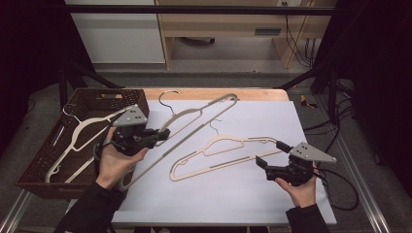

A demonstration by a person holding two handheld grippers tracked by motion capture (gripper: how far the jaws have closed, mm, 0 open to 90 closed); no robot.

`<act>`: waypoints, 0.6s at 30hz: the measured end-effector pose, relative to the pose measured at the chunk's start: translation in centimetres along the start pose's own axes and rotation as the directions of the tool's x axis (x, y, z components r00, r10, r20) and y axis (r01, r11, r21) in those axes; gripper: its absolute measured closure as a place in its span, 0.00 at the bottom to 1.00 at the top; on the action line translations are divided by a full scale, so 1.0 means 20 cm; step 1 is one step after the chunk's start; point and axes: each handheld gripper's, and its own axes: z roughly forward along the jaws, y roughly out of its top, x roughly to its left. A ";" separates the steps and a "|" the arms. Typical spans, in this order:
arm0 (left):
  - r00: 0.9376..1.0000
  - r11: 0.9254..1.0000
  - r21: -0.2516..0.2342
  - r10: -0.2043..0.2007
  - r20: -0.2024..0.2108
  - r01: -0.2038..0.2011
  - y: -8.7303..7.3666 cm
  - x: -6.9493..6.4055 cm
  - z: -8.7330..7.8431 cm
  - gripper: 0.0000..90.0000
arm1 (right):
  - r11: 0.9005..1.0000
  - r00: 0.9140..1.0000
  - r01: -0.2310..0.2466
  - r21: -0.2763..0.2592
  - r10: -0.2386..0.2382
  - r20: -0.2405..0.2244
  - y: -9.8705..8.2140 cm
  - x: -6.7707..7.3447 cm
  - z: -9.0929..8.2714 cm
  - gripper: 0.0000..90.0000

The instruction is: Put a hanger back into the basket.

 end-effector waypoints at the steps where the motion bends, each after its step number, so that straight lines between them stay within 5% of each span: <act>1: 1.000 1.000 -0.009 -0.006 0.001 0.006 0.00 0.02 -0.02 0.96 | 1.000 1.000 0.000 0.007 0.000 0.007 -0.01 0.00 0.00 0.09; 9: 0.999 0.999 -0.035 -0.008 -0.039 0.006 -0.01 0.17 -0.19 0.96 | 1.000 1.000 -0.024 0.013 0.024 0.018 -0.03 -0.03 -0.02 0.06; 18: 0.994 0.999 -0.021 -0.030 -0.104 0.028 -0.05 0.38 -0.29 0.96 | 1.000 0.999 0.003 0.031 -0.004 0.049 -0.04 -0.04 -0.03 0.03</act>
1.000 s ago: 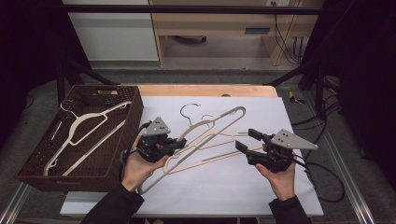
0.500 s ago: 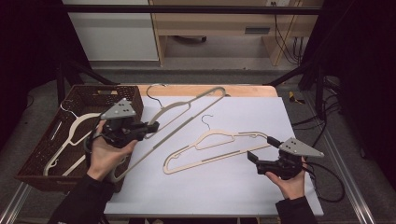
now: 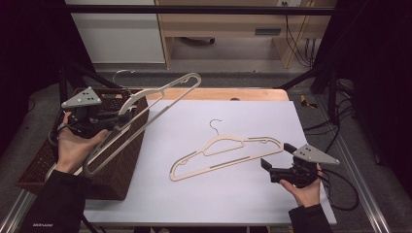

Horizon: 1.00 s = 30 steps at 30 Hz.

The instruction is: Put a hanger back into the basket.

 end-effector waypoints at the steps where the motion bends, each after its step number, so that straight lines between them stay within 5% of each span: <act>1: 1.000 1.000 0.003 0.000 -0.003 0.000 -0.01 0.02 -0.01 0.96 | 1.000 1.000 0.000 0.000 0.000 0.000 0.00 0.00 0.00 0.03; 19: 0.994 0.996 0.056 -0.064 -0.089 0.069 -0.22 0.41 -0.14 0.96 | 1.000 1.000 0.006 0.009 -0.006 -0.003 0.00 0.00 0.01 0.03; 30: 0.983 0.989 0.064 -0.126 -0.131 0.136 -0.35 0.55 -0.21 0.96 | 1.000 1.000 0.010 0.014 -0.010 0.000 0.00 0.00 0.02 0.04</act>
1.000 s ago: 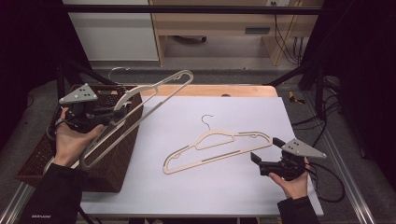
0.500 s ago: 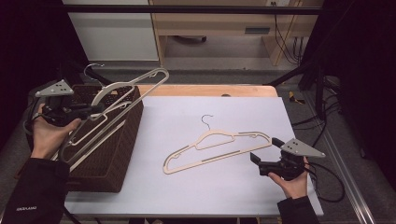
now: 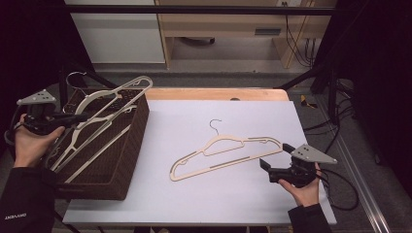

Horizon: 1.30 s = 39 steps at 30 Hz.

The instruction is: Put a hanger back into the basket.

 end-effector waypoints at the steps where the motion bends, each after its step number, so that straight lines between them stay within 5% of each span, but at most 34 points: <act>1: 1.000 1.000 0.005 -0.004 -0.003 0.004 -0.01 0.01 0.00 0.96 | 1.000 1.000 0.000 -0.001 0.000 0.000 0.00 0.00 0.00 0.04; 18: 0.999 0.997 0.074 -0.036 -0.026 0.038 -0.16 0.14 -0.03 0.96 | 1.000 1.000 0.000 0.002 0.000 0.001 0.00 0.00 0.00 0.04; 20: 0.998 0.994 0.101 -0.041 -0.046 0.046 -0.18 0.14 0.00 0.96 | 1.000 1.000 0.001 0.002 -0.001 0.000 0.00 0.00 0.00 0.03; 25: 0.998 0.991 0.125 -0.056 -0.010 0.057 -0.22 0.12 0.08 0.96 | 1.000 1.000 0.001 0.001 -0.001 0.002 0.00 0.00 0.00 0.03; 32: 0.994 0.972 0.211 -0.109 -0.003 0.107 -0.32 0.12 0.19 0.95 | 1.000 1.000 0.000 0.000 0.000 0.001 0.00 0.00 0.00 0.03; 35: 0.984 0.962 0.209 -0.174 -0.040 0.178 -0.36 0.14 0.20 0.93 | 1.000 1.000 0.000 0.001 0.000 0.000 0.00 0.00 0.00 0.04; 39: 0.975 0.949 0.233 -0.189 -0.115 0.211 -0.38 0.15 0.19 0.89 | 1.000 1.000 -0.001 0.001 0.001 -0.001 0.00 0.00 0.00 0.03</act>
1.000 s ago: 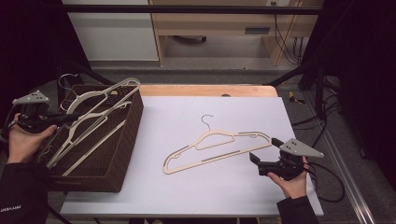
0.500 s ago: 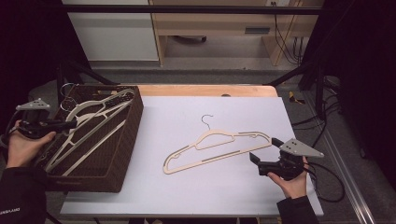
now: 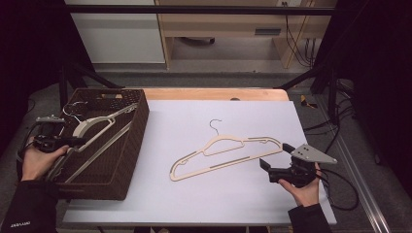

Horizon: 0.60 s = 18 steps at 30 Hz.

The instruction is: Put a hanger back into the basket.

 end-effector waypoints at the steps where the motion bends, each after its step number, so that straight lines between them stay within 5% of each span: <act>1: 1.000 1.000 0.003 -0.014 -0.021 0.014 0.00 0.00 -0.01 0.85 | 1.000 1.000 0.000 0.000 0.000 0.000 0.00 0.00 0.00 0.04; 7: 0.989 0.998 -0.055 -0.038 -0.141 0.031 -0.02 -0.02 -0.08 0.70 | 1.000 1.000 -0.001 -0.003 0.001 -0.006 0.00 0.00 0.00 0.03; 13: 0.989 0.989 -0.148 -0.038 -0.142 0.017 -0.01 -0.08 -0.15 0.65 | 1.000 1.000 -0.003 -0.005 0.003 -0.001 0.00 0.00 0.00 0.03; 18: 0.997 0.972 -0.235 0.000 -0.081 -0.020 0.01 -0.20 -0.18 0.55 | 1.000 1.000 -0.014 -0.023 0.014 -0.001 0.01 -0.01 -0.02 0.03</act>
